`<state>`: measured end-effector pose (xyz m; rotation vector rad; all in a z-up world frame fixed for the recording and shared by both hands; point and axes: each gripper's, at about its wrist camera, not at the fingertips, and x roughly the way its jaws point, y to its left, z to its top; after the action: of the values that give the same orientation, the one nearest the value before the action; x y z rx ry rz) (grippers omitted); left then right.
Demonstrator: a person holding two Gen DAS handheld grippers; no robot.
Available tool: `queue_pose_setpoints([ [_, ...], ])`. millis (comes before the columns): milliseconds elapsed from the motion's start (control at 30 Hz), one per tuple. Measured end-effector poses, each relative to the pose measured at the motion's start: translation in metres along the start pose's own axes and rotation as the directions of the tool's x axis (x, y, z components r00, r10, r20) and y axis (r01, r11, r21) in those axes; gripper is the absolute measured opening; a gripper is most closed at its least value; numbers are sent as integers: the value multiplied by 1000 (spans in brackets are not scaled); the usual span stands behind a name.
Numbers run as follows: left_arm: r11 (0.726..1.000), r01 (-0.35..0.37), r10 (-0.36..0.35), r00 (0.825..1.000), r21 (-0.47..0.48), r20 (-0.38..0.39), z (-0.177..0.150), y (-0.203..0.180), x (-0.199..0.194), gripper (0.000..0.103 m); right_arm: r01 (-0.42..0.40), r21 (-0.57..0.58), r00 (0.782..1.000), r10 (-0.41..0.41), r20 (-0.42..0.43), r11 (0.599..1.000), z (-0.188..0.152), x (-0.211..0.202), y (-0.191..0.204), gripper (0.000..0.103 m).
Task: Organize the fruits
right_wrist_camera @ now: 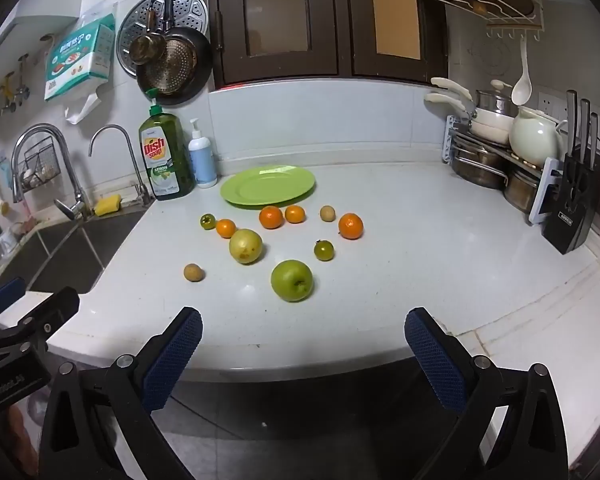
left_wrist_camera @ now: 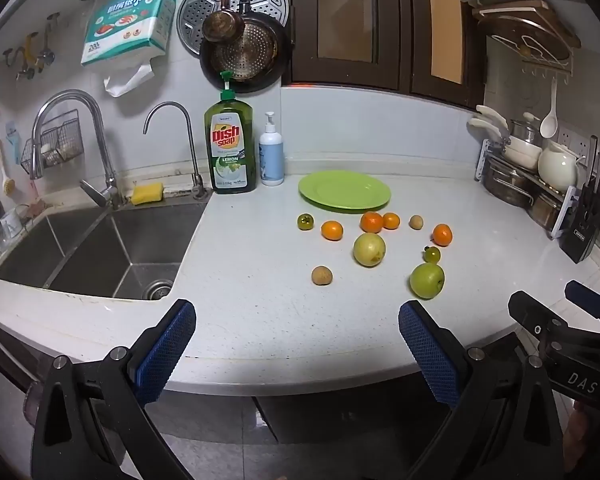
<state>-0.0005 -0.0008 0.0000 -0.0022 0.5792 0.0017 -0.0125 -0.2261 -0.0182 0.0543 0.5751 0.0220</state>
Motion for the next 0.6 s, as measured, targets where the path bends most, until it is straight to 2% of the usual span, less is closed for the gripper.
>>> queue_pose_setpoints([
  [267, 1000, 15, -15, 1000, 0, -20, -9, -2, 5, 103, 11, -13, 1000, -11, 1, 1000, 3, -3, 2, 103],
  [300, 1000, 22, -22, 999, -11, -30, -2, 2, 9, 103, 11, -19, 1000, -10, 6, 1000, 2, -4, 2, 103],
  [600, 1000, 10, -10, 1000, -12, -21, -2, 6, 10, 103, 13, -23, 1000, -13, 14, 1000, 1, -3, 4, 103],
])
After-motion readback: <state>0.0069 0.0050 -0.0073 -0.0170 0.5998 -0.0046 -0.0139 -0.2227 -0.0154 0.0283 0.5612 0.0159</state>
